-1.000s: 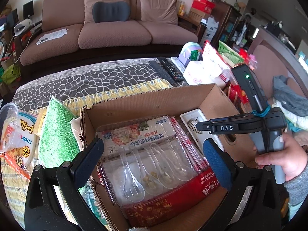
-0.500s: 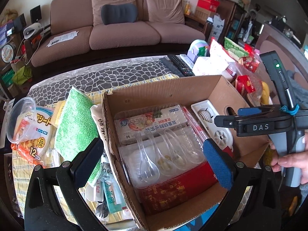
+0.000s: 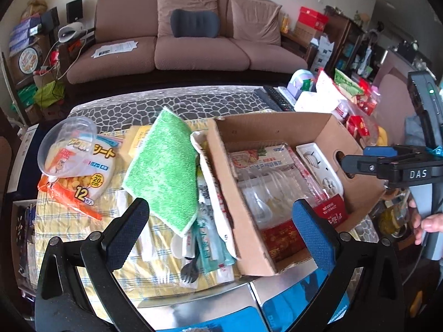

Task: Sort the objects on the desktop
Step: 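Move both grippers out of the box back over the table items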

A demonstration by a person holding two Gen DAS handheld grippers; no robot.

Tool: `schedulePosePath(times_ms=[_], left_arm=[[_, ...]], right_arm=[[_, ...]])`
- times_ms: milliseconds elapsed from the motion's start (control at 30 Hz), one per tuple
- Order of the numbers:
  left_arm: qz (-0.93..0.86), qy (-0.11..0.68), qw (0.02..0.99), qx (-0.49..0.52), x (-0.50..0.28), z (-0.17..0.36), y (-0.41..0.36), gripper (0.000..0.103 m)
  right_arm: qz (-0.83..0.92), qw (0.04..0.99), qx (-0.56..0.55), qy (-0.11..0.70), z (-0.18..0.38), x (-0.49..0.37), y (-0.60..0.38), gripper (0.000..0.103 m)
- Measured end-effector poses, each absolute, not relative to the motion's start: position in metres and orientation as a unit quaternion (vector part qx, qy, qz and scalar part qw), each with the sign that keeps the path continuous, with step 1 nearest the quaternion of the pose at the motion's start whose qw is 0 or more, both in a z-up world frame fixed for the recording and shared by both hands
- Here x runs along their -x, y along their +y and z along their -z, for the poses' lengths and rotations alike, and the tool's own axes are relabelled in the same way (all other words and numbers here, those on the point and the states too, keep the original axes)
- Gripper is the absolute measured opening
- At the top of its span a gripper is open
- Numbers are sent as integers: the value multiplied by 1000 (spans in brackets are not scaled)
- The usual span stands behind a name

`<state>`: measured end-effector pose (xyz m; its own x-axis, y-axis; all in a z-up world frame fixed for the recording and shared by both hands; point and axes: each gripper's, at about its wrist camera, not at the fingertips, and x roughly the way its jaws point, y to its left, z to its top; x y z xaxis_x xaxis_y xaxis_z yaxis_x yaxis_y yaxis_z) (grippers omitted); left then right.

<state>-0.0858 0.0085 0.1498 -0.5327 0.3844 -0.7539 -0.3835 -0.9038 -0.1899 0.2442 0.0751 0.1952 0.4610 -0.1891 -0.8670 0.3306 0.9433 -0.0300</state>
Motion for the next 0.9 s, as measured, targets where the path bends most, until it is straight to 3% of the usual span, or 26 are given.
schedulePosePath(times_ms=[467,900], left_arm=[[-886,-45,137,440,107,-139,-166,103],[-883,-64,86,457,135,-95,-252,103]], right_arm=[[84,870,-47,483,-194,-308,195,103],[26,869,-84,487,-126,-386,268,103]])
